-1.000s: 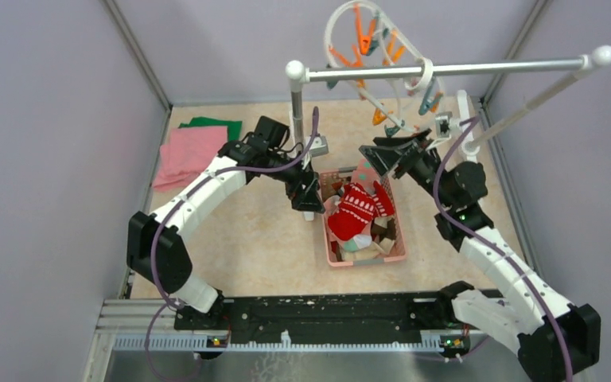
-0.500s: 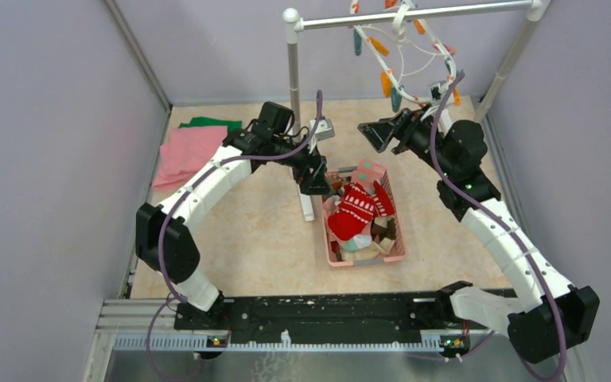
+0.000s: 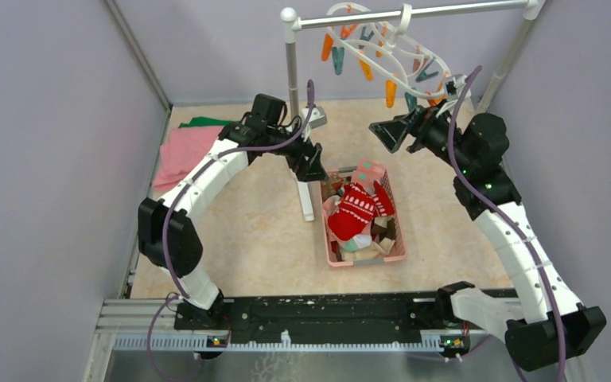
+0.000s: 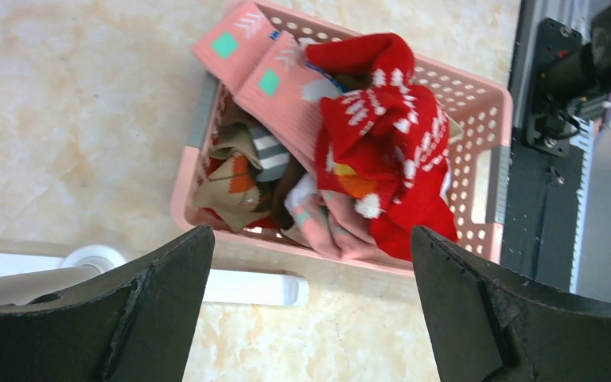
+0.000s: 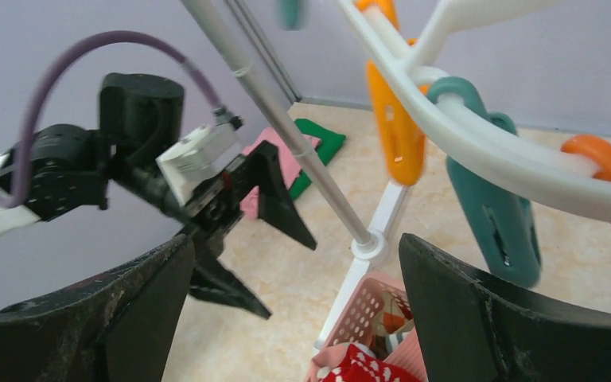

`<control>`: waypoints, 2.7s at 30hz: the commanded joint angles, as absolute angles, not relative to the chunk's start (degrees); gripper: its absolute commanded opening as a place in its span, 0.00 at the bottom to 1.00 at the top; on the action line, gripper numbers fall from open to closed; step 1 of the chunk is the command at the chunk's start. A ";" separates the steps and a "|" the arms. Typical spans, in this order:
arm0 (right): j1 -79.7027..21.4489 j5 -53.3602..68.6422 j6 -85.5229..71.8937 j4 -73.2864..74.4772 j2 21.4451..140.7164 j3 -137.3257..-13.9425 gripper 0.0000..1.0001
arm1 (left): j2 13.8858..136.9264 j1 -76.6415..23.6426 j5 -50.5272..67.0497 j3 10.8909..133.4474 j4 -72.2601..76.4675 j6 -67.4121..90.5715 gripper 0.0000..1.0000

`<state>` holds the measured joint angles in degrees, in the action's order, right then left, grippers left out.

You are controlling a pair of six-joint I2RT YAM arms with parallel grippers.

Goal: Remove the socks clipped to the hanger

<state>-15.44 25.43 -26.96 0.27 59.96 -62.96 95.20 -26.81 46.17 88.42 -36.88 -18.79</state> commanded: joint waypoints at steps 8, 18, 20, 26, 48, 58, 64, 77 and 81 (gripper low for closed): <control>-14.66 27.98 -24.28 16.96 57.24 -79.82 0.99 | 95.49 -25.31 44.34 88.11 -28.35 -14.77 0.99; -14.12 26.16 -24.10 20.37 56.60 -84.93 0.99 | 99.22 -23.67 40.85 91.96 -26.71 -14.99 0.99; -14.09 26.78 -24.90 17.44 55.42 -82.98 0.99 | 99.82 -23.20 40.91 92.83 -26.53 -15.91 0.99; -14.08 21.12 -23.82 17.65 51.45 -77.98 0.95 | 105.49 -20.15 39.76 100.94 -29.30 -19.14 0.99; -12.48 -8.99 -29.88 16.50 40.89 -46.70 0.99 | 91.00 -17.00 46.29 79.25 -40.18 -27.51 0.99; -12.47 -29.08 -29.67 -1.97 43.50 -28.19 0.99 | 76.58 -7.35 36.83 64.55 -26.51 -19.01 0.99; -12.40 -42.05 -19.13 -20.47 50.02 -20.38 0.99 | 75.89 -5.58 18.20 50.39 -2.83 -9.22 0.99; -6.67 -43.73 -11.35 -52.96 71.75 -12.31 0.98 | 80.12 -5.36 10.98 26.48 42.67 -5.76 0.99; -5.93 -42.56 -11.78 -56.62 75.86 -12.79 0.97 | 79.62 -5.36 9.60 25.91 44.30 -6.82 0.99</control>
<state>-6.83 -43.20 -13.63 -44.73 72.88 -12.29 80.47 -5.65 11.60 27.11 28.91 -6.13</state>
